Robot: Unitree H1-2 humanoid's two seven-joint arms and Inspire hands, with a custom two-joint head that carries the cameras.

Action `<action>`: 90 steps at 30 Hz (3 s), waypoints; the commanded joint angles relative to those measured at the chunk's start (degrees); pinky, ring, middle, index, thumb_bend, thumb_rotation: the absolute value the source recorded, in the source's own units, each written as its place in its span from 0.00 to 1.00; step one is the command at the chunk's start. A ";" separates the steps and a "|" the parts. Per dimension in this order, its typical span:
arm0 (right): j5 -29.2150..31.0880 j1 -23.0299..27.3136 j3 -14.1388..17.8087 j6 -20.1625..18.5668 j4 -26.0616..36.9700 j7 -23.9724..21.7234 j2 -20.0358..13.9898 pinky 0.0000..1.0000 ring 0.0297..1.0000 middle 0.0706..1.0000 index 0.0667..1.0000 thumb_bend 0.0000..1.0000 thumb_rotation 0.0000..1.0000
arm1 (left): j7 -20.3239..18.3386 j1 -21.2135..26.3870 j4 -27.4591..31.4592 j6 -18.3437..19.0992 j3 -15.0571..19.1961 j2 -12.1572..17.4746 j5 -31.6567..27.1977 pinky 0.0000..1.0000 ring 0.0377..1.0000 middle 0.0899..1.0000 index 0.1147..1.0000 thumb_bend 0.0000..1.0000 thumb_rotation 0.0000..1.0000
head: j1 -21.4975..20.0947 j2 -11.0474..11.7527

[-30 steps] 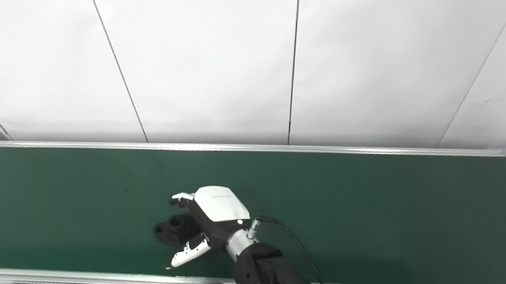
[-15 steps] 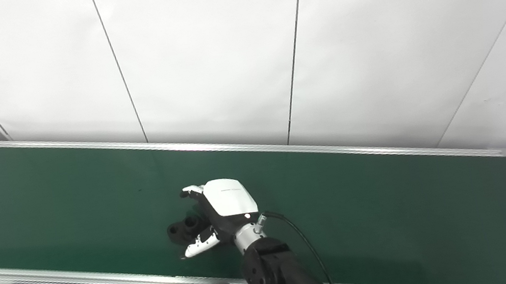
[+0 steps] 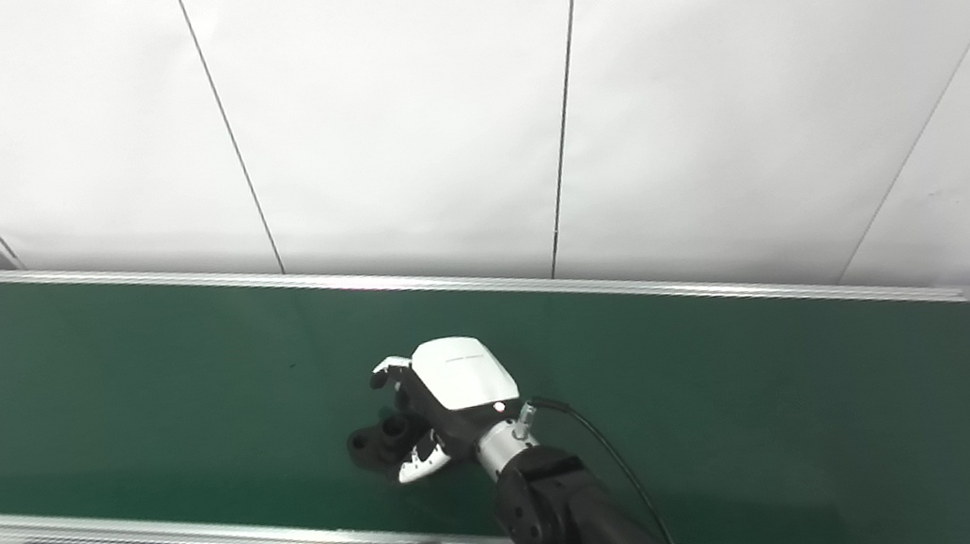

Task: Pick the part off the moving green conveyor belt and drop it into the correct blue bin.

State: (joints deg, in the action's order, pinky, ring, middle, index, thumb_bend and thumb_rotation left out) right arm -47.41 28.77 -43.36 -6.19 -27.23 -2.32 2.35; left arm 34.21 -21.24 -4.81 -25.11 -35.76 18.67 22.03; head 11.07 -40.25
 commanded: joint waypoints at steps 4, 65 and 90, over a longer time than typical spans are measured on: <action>0.14 -2.73 -1.58 0.44 0.98 -5.52 -1.53 0.35 0.41 0.45 0.64 0.55 0.00 | 1.29 -0.61 1.57 -1.81 0.01 -0.30 0.88 0.62 0.71 0.75 0.76 0.79 0.38 | -0.08 -0.70; -1.92 -51.00 18.95 -2.37 53.14 -5.95 -10.98 0.20 0.27 0.43 0.45 0.52 0.00 | -3.01 -6.33 12.50 -1.81 2.58 2.31 -2.94 0.62 0.72 0.77 0.78 0.74 0.42 | -10.68 -10.91; -23.26 -48.56 12.66 -16.91 52.25 -30.69 -10.81 0.99 0.98 0.91 0.88 0.58 0.73 | -5.88 -6.63 14.30 -1.82 4.29 3.46 -7.29 0.61 0.71 0.76 0.76 0.74 0.41 | -13.83 -12.78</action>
State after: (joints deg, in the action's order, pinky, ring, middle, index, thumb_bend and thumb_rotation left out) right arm -69.41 -18.77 -30.72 -24.33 22.56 -35.18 -8.70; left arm 28.28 -27.26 7.62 -25.13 -31.38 21.93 14.35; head -2.81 -53.09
